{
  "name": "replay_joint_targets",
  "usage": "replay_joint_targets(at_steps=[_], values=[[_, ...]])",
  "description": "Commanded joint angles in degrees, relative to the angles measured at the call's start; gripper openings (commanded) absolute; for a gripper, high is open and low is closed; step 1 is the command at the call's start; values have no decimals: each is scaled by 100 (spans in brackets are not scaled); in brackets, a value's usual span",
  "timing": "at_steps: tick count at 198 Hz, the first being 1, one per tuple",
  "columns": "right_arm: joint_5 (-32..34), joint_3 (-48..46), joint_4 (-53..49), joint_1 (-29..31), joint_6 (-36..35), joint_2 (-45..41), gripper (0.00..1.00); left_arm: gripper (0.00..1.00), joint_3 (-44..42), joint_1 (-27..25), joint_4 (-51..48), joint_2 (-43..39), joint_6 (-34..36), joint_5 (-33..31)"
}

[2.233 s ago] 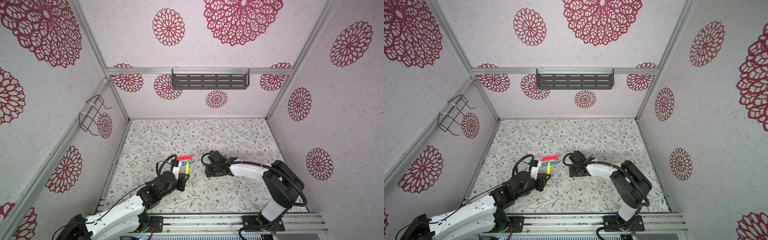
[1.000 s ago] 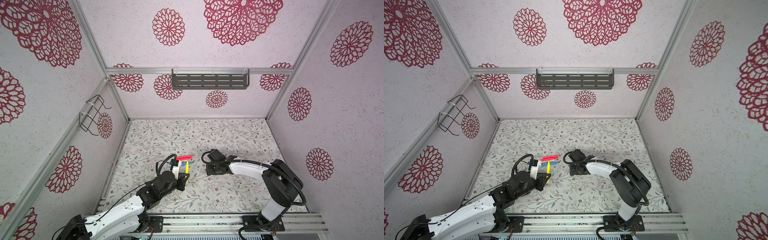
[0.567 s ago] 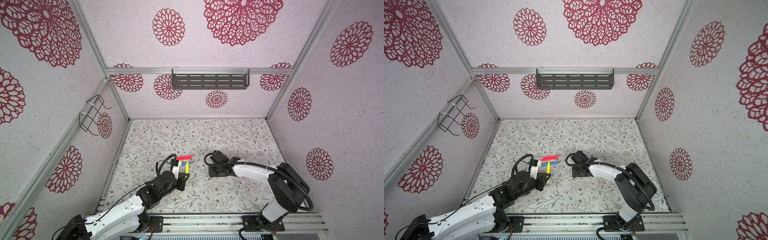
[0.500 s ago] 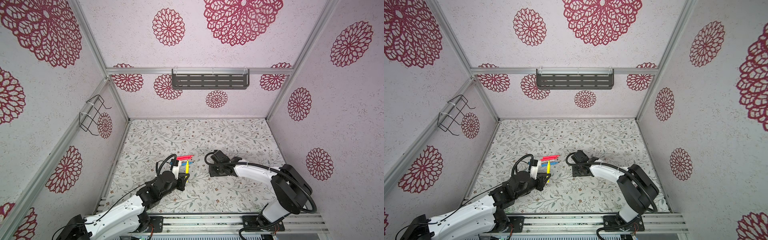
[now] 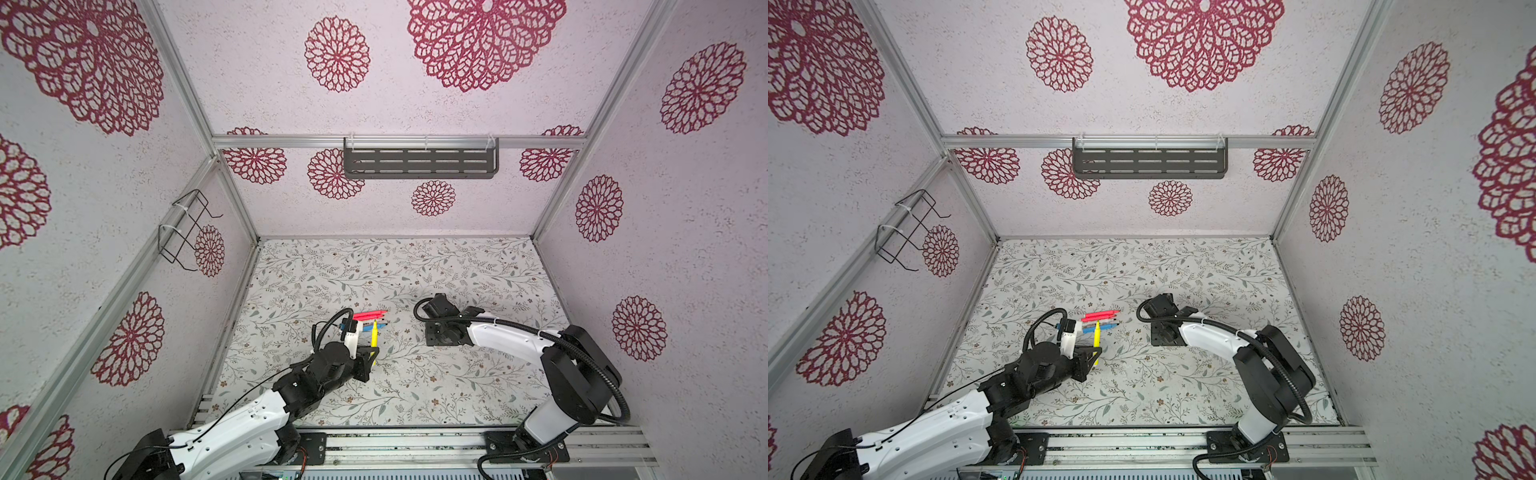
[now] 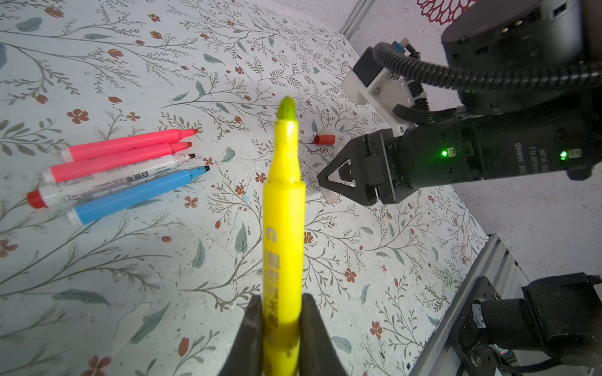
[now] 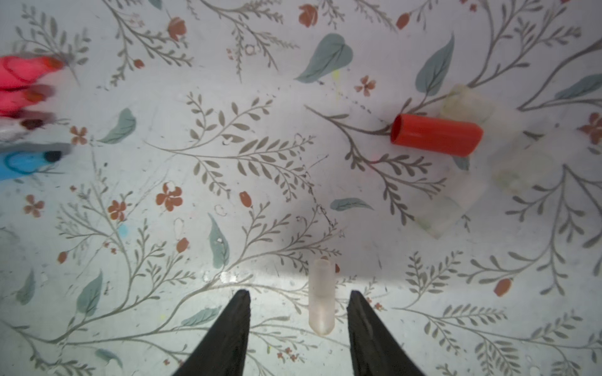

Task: Insert the pens into the pen caps
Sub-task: 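Lower right gripper over a translucent white cap and align fingers around it, then close right gripper on the white cap and lift it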

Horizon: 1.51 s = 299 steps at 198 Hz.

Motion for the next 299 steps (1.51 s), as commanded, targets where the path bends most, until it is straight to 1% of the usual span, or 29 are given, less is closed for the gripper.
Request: replay_joint_targets(at_steps=[1, 26, 94, 125, 136, 157, 187, 206, 217, 239, 248, 276, 299], values=[[172, 80, -95, -49, 113, 117, 50, 0, 48, 38, -20, -35, -85, -4], [110, 79, -12, -50, 85, 267, 50, 0, 54, 37, 15, 5, -85, 11], [24, 12, 98, -58, 25, 500, 40, 0, 39, 37, 83, 80, -49, 16], [-46, -16, 106, -50, 4, 557, 25, 0, 57, 37, 94, 97, -59, 33], [-91, -59, 124, -36, -2, 499, 21, 0, 58, 37, 94, 89, -57, 40], [-357, -244, 464, 25, -164, 213, 18, 0, 62, 37, 109, 97, -57, 57], [-634, -445, 818, 74, -262, -412, 14, 0, 107, 37, 218, 222, -82, 159], [-993, -740, 1411, 74, -293, -991, 13, 0, 144, 28, 378, 370, -107, 226], [-1243, -986, 2005, 74, -252, -1369, 12, 0, 129, 15, 584, 483, -148, 264], [-1619, -1626, 3245, 56, -52, -2033, 6, 0, 28, -56, 1267, 890, -357, 406], [-1727, -1785, 3595, 56, 29, -2174, 5, 0, 37, -131, 1469, 1094, -411, 407], [-1974, -2071, 4243, 39, 191, -2426, 5, 0, 202, -424, 1903, 1706, -484, 346], [-1970, -2312, 4757, 21, 315, -2623, 5, 0, 320, -559, 2229, 2131, -544, 381]])
